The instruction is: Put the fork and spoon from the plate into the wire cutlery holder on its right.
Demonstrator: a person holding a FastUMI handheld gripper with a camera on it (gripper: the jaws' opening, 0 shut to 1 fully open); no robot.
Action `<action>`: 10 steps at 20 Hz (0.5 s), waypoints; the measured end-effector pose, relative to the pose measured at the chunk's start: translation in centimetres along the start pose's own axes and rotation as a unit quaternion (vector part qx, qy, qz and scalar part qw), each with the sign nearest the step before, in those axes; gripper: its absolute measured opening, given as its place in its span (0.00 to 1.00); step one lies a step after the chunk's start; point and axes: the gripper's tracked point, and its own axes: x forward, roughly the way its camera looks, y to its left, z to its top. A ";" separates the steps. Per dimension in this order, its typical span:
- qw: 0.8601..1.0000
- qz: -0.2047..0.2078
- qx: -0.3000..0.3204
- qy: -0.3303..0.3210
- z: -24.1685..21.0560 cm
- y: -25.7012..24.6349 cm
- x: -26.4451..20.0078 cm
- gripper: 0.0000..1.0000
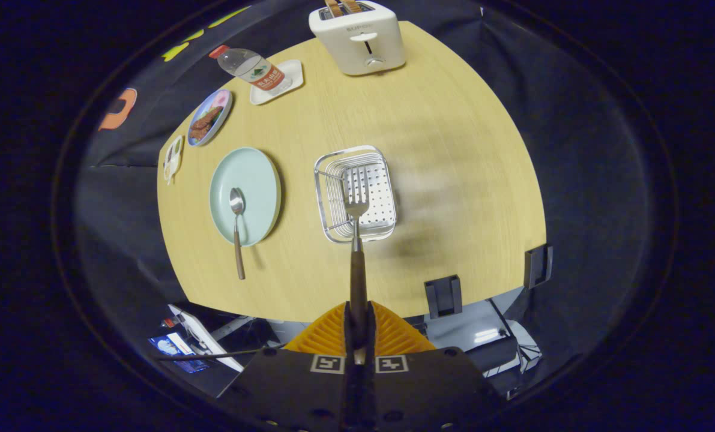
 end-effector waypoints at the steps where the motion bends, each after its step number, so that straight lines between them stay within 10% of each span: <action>1: 1.000 -0.003 0.006 0.007 0.3 -0.1 0.2 0.04; 10: 1.000 -0.005 0.027 0.014 3.8 0.3 1.6 0.09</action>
